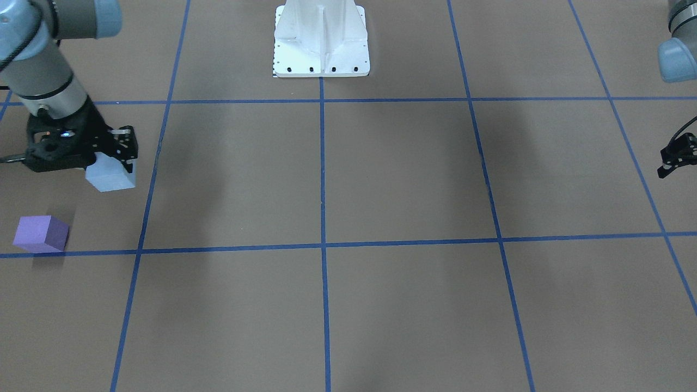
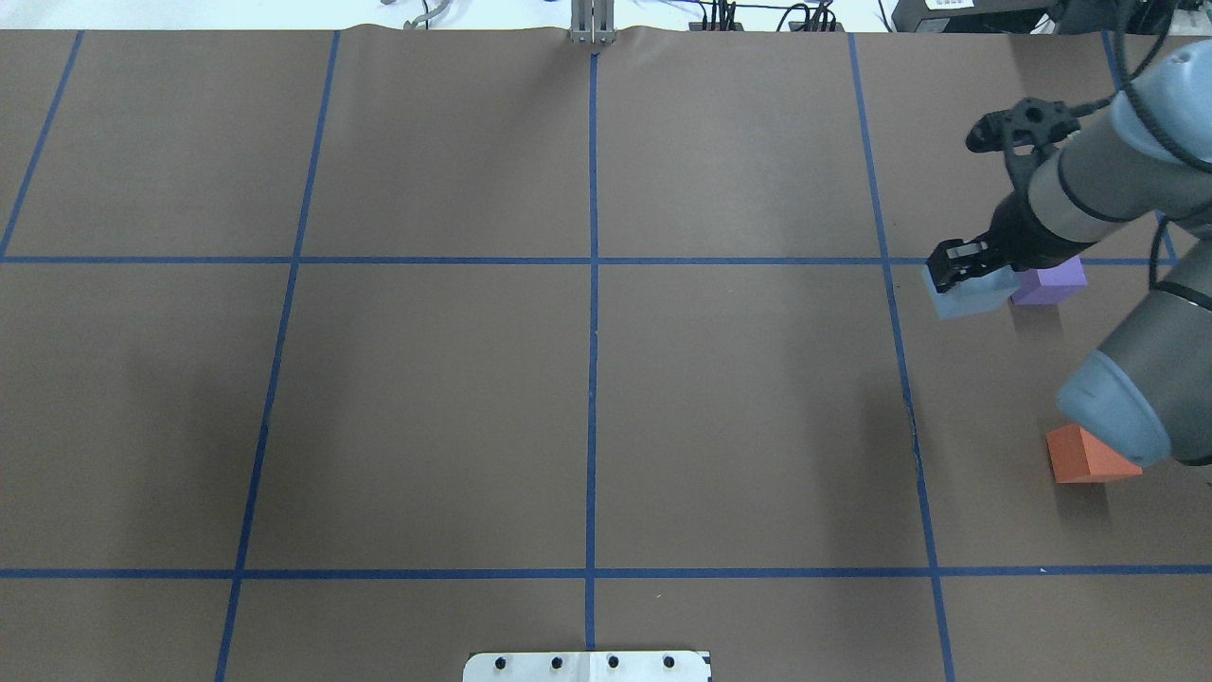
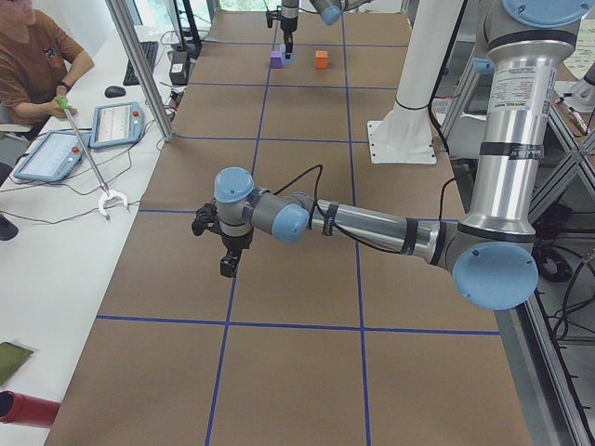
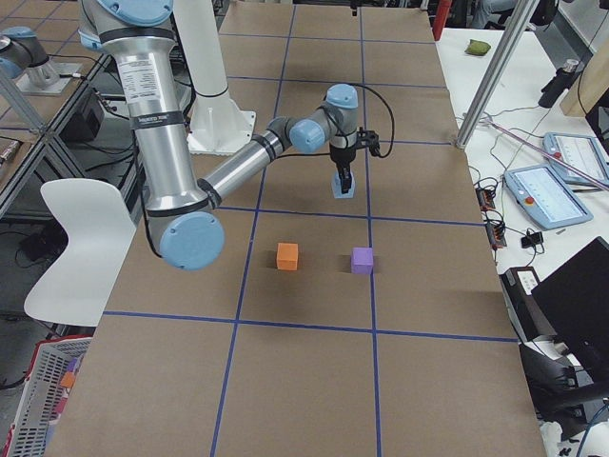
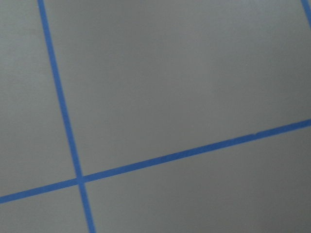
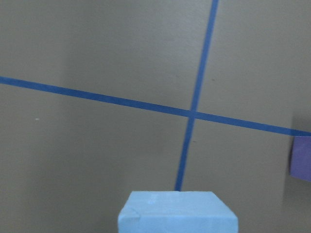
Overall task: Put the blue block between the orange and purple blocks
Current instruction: 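Carry the blue cube with the right gripper between purple and orange cubes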
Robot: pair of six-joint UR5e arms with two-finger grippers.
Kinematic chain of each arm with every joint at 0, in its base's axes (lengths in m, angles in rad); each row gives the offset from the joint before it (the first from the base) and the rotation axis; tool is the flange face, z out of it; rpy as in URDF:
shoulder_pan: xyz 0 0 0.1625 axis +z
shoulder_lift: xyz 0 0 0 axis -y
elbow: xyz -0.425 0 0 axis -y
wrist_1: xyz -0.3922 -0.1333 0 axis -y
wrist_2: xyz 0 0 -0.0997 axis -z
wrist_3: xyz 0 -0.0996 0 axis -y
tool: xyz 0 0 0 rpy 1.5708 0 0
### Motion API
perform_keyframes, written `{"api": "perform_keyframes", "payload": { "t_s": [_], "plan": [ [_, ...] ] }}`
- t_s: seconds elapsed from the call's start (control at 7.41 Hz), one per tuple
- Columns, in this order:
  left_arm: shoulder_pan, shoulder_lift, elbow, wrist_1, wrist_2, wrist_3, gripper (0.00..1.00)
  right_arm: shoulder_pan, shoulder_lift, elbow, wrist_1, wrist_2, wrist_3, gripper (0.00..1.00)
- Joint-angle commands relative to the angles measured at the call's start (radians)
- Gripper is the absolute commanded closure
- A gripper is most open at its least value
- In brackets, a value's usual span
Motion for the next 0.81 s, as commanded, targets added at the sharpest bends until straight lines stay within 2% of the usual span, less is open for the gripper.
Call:
{"api": "perform_keyframes", "payload": {
  "t_s": [0.0,0.27,0.54,0.67],
  "plan": [
    [-0.014,0.079,0.031,-0.016,0.009,0.020,0.00,0.109,-0.134,-0.122,0.237,0.131,-0.058,1.00],
    [-0.015,0.059,0.037,-0.006,0.010,0.012,0.00,0.124,-0.140,-0.216,0.242,0.123,-0.103,1.00],
    [-0.014,0.056,0.041,-0.004,0.010,0.012,0.00,0.123,-0.146,-0.234,0.239,0.120,-0.055,1.00],
    [-0.014,0.054,0.044,-0.002,0.010,0.012,0.00,0.108,-0.145,-0.235,0.237,0.118,0.028,1.00]
  ]
}}
